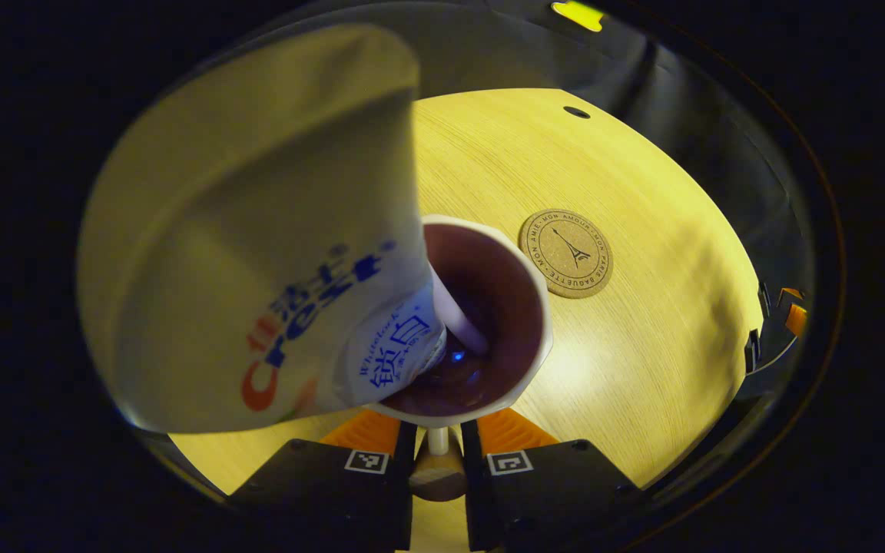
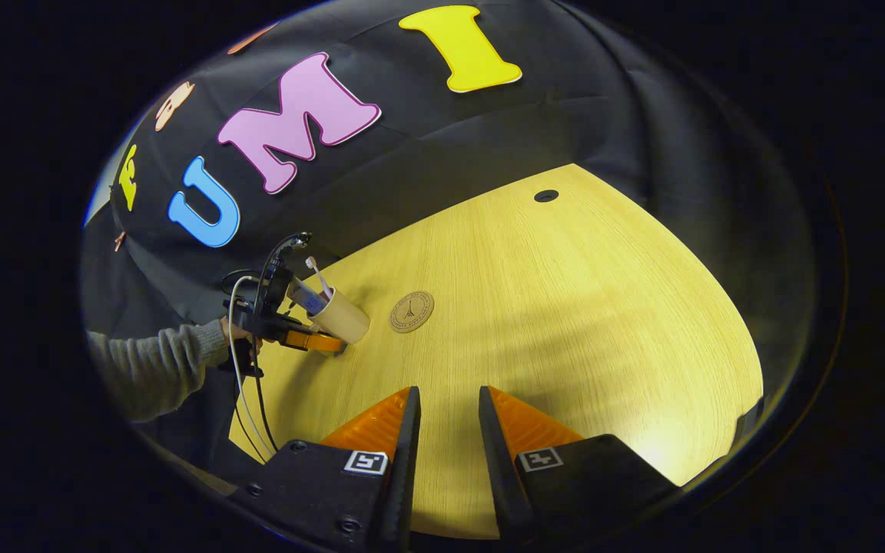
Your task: Put the toothbrush and toothpaste on the desktop into the cup, then pick up the cup and place it on the coaster on the desktop.
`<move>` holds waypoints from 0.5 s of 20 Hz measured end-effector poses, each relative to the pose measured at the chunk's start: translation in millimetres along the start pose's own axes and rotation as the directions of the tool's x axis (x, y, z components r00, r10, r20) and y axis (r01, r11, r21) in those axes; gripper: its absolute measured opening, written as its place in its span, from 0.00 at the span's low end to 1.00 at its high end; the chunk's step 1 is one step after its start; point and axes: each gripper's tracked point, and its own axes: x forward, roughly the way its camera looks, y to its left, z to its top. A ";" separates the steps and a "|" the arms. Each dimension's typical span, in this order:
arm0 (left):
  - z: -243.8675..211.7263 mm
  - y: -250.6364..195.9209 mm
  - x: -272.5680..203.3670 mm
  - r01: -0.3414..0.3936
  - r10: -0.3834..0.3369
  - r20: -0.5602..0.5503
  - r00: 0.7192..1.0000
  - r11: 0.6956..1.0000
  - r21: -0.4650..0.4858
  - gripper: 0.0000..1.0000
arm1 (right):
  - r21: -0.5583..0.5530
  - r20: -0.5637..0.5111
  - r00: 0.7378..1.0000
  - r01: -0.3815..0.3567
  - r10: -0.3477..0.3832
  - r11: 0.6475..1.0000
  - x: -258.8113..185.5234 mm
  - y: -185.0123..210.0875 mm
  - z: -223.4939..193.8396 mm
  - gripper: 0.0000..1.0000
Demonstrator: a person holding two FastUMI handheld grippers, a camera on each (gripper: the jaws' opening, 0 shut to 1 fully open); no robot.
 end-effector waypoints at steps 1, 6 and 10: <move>4.1 0.8 -1.9 -0.010 0.010 0.018 1.000 1.000 -0.002 0.32 | 0.001 0.000 1.000 0.000 0.000 1.000 -0.6 -1.7 -0.1 0.47; 20.5 -11.6 -22.8 -0.011 0.010 0.059 0.998 1.000 0.020 0.32 | 0.002 -0.001 1.000 -0.012 0.012 1.000 -1.3 -2.9 -0.7 0.47; 30.5 -34.4 -27.7 0.009 -0.011 0.056 0.998 0.999 0.031 0.32 | 0.002 -0.001 1.000 -0.027 0.027 1.000 -4.9 -2.9 -2.1 0.47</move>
